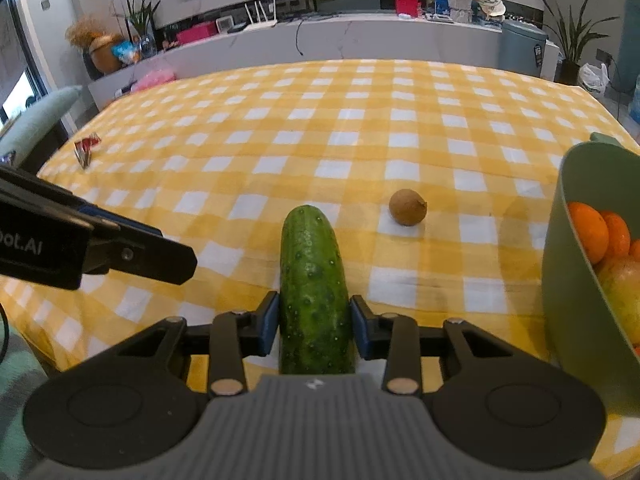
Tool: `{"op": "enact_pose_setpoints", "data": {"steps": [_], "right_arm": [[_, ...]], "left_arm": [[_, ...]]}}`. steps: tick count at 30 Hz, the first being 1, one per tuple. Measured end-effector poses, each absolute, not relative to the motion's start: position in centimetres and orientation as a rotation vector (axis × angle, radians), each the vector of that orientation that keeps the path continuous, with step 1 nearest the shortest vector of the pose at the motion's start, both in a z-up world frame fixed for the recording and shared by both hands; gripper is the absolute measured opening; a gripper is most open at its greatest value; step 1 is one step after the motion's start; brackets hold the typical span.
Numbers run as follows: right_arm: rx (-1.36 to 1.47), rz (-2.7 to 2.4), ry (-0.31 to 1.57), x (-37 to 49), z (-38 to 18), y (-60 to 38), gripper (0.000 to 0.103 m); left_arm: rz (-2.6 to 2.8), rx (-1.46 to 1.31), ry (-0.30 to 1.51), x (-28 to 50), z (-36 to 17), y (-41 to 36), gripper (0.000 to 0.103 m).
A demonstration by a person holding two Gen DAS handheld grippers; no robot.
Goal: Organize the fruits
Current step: 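Carry the cucumber in the right tool toward the colander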
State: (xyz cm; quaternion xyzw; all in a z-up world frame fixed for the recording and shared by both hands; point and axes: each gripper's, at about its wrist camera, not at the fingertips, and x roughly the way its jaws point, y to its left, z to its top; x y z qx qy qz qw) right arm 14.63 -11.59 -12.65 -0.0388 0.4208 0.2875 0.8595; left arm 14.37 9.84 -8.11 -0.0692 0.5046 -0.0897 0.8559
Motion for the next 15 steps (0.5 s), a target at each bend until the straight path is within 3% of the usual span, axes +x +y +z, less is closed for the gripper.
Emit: {"op": "enact_pose_setpoints", "data": {"steps": [15], "right_arm": [[0.033,0.596,0.704,11.8,-6.8,-16.7,0.034]], "left_arm": [[-0.207,-0.048,0.99,12.5,-4.4,5.5,0.039]]}}
